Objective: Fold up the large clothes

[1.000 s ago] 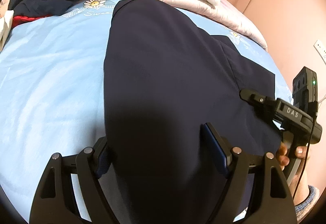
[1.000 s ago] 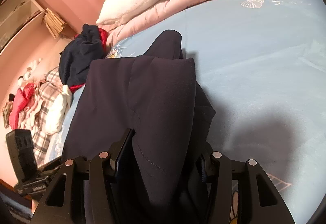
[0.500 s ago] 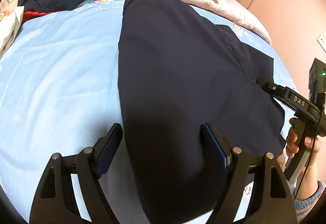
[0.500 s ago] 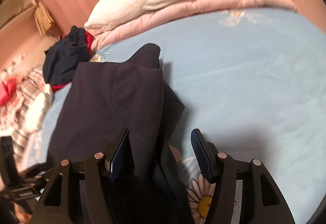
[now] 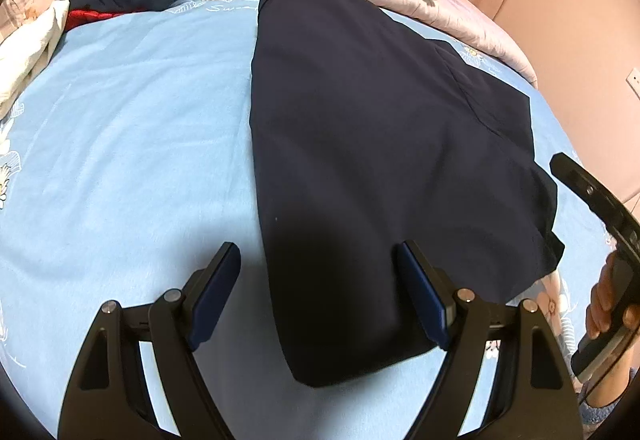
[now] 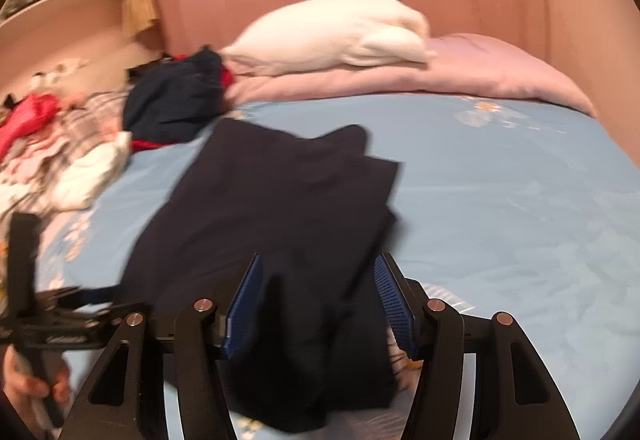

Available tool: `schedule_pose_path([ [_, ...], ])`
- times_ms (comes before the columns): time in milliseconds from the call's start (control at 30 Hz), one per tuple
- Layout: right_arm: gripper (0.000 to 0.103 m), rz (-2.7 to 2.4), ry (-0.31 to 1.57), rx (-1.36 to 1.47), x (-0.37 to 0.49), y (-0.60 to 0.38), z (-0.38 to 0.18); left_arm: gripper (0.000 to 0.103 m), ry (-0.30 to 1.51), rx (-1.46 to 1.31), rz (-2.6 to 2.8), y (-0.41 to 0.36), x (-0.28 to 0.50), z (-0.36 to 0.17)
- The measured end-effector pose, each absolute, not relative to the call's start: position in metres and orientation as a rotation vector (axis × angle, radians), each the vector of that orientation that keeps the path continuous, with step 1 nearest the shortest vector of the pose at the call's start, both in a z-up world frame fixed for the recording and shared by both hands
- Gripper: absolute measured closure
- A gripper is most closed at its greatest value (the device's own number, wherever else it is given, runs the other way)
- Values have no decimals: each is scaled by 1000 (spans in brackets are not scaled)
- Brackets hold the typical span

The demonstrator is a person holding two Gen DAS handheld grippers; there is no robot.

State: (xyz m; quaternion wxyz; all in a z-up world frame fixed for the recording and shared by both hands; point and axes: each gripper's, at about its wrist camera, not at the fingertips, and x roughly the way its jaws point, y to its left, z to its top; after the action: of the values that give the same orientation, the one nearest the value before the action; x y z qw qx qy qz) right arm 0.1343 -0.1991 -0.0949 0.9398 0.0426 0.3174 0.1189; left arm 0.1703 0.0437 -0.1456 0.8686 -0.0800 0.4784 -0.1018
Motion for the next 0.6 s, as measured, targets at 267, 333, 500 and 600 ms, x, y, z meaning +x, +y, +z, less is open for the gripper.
schedule_pose_path([
  [267,43,276,706,-11,136,-176,-120,15,1007,-166,-201,45,163,-153],
  [333,44,264,745,-12,144,-178,-130,14,1010,-175,-199,46,163,-155],
  [500,44,261,781,34,147,-184,-138,13,1006,-170,-201,46,161,-154],
  [600,44,265,782,33,143,-185,-136,13,1004,-152,-204,45,159,-155],
])
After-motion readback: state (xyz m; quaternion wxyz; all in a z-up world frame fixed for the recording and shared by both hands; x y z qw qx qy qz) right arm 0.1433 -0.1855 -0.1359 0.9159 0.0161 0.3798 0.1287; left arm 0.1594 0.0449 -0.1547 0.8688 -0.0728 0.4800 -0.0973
